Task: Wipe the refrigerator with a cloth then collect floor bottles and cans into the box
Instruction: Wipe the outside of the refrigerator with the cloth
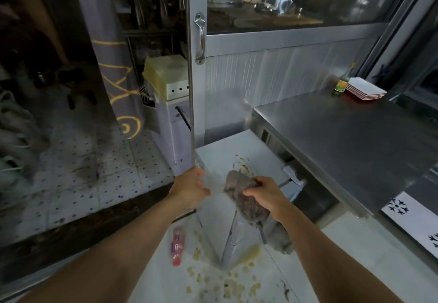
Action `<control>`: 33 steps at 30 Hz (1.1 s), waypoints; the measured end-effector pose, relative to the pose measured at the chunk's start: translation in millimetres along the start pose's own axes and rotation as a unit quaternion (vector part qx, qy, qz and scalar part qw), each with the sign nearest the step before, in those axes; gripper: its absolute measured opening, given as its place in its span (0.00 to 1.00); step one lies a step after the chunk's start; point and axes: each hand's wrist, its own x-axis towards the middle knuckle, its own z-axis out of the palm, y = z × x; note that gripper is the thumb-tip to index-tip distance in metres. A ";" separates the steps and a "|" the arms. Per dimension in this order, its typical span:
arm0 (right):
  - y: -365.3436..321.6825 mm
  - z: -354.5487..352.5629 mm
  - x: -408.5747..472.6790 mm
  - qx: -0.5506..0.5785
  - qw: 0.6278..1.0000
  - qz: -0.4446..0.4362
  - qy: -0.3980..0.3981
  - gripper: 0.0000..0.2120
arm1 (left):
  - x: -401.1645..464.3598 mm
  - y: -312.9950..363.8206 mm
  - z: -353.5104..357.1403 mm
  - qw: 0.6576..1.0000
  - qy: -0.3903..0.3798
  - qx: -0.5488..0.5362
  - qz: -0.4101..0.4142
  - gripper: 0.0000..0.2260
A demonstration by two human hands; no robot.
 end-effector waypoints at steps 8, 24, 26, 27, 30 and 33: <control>-4.9 9.0 116.5 0.050 0.994 0.048 0.090 0.10 | 119.5 2.1 -6.9 0.992 -0.038 0.119 -0.002 0.16; -24.2 16.3 257.2 -0.055 0.927 0.085 0.361 0.11 | 335.0 17.2 7.6 0.937 -0.204 0.247 0.139 0.22; -27.4 21.2 278.1 -0.097 0.907 0.099 0.397 0.15 | 358.6 15.8 12.7 0.922 -0.235 0.262 0.159 0.23; -28.6 23.3 287.7 -0.118 0.897 0.108 0.413 0.16 | 368.6 14.3 16.2 0.917 -0.251 0.260 0.166 0.23; -22.6 36.6 316.0 -0.194 0.889 0.143 0.389 0.19 | 393.3 7.4 29.5 0.909 -0.282 0.248 0.181 0.25; -7.2 50.3 334.7 -0.223 0.897 0.164 0.344 0.23 | 414.8 2.0 47.2 0.903 -0.272 0.269 0.195 0.27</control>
